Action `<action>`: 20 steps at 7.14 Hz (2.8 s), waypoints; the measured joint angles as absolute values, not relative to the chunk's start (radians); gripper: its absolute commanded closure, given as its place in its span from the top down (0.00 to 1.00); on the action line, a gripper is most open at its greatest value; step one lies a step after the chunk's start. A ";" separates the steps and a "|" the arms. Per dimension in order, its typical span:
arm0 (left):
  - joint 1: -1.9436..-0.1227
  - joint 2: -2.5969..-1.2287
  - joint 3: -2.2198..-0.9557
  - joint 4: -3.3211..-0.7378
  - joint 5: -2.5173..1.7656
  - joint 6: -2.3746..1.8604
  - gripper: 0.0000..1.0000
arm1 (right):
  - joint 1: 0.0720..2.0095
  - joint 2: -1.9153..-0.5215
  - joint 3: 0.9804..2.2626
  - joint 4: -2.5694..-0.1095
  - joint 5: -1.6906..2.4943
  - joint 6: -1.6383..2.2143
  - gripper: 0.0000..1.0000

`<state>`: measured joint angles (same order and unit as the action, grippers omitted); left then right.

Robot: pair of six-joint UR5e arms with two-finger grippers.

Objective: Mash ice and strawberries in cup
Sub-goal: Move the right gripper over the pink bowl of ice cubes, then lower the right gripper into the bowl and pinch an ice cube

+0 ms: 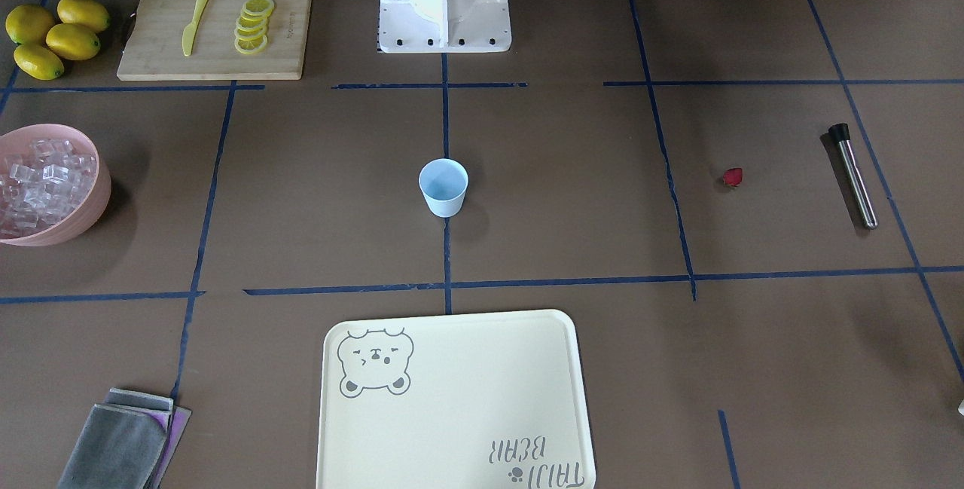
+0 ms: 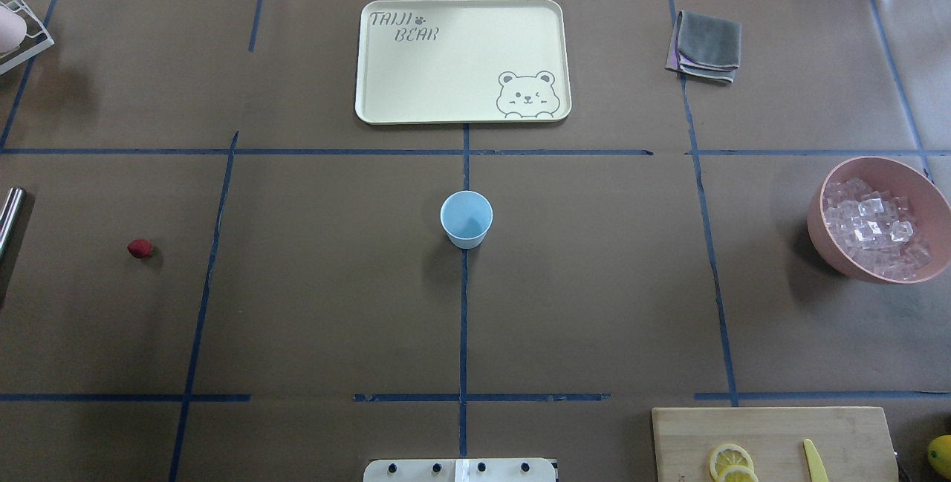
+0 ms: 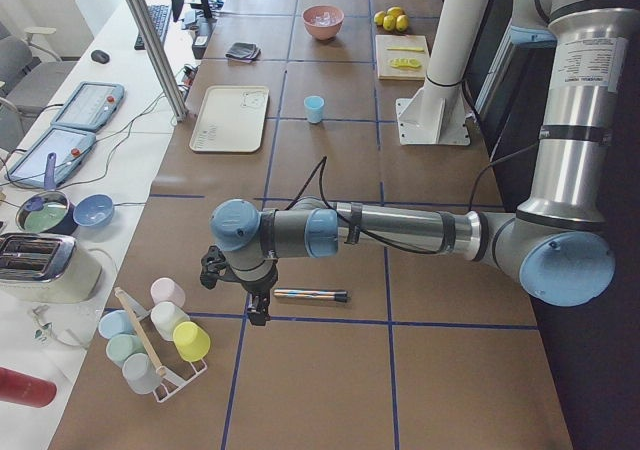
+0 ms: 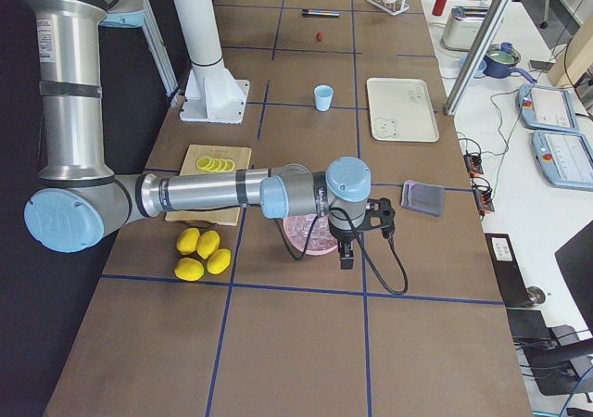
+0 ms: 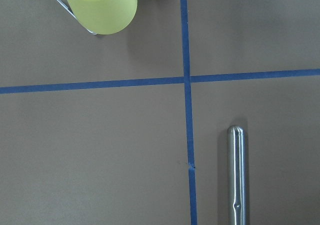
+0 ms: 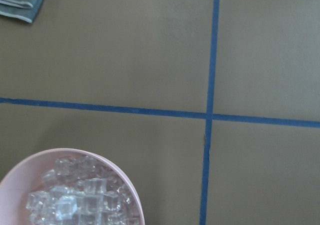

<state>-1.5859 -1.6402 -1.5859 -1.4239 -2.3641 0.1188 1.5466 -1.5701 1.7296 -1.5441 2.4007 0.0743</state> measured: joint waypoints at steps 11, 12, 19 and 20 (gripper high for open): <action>-1.585 -1.638 -1.638 -1.422 -2.368 0.092 1.00 | 1.197 -1.699 1.917 -1.440 2.209 0.281 0.71; -1.585 -1.638 -1.638 -1.422 -2.368 0.092 1.00 | 1.176 -1.698 1.905 -1.439 2.206 0.282 0.71; -1.585 -1.641 -1.642 -1.422 -2.367 0.092 1.00 | 1.112 -1.695 1.861 -1.437 2.172 0.281 0.63; -1.585 -1.641 -1.643 -1.422 -2.367 0.091 1.00 | 1.103 -1.695 1.859 -1.437 2.171 0.281 0.62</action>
